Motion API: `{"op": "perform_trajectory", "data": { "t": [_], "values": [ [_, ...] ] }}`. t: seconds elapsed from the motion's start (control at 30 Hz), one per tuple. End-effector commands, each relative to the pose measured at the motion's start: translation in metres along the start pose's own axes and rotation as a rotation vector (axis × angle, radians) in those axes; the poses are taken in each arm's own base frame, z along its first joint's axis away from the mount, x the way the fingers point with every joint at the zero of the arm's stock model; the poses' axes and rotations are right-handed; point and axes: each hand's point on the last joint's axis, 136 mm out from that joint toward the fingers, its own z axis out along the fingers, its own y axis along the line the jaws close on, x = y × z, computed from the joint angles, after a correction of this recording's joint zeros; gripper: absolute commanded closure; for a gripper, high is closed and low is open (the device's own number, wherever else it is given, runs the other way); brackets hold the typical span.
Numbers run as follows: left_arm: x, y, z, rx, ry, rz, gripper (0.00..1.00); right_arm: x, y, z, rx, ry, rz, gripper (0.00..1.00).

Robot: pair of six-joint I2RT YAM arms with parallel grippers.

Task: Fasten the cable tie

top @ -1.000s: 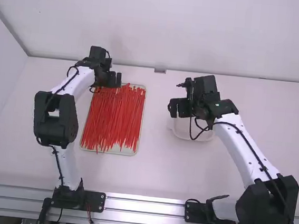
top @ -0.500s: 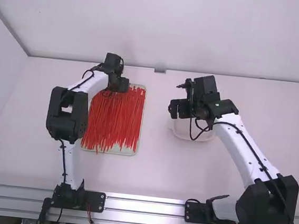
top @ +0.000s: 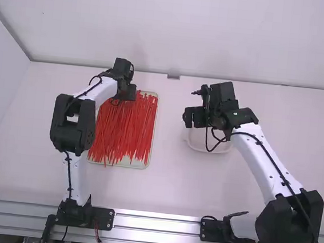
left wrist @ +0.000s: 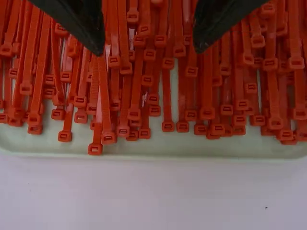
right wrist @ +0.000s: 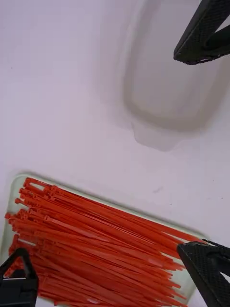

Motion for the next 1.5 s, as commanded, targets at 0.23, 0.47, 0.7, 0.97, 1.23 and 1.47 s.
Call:
{"op": "perform_trajectory", "data": {
  "t": [0.23,0.47,0.7,0.97,1.23,1.47],
  "values": [
    [0.025,0.001,0.021,-0.011,0.033,-0.015,0.53,0.002,-0.002,-0.002,0.006,0.000,-0.010,0.02],
    [0.030,0.001,0.023,-0.010,0.046,-0.015,0.59,0.003,-0.001,-0.002,0.003,0.001,-0.014,0.02],
    [0.038,-0.002,0.027,-0.007,0.054,-0.007,0.62,0.002,-0.001,-0.002,0.003,0.000,-0.014,0.02],
    [0.040,-0.015,0.030,0.007,0.041,0.024,0.63,0.003,-0.001,-0.002,0.003,0.004,-0.016,0.02],
    [0.039,-0.005,0.030,-0.048,0.035,0.015,0.69,0.008,-0.002,-0.002,0.007,0.023,-0.012,0.02],
    [0.038,-0.001,0.029,-0.074,0.029,0.017,0.73,0.011,-0.003,0.000,0.006,0.028,-0.018,0.02]
  ]
}}
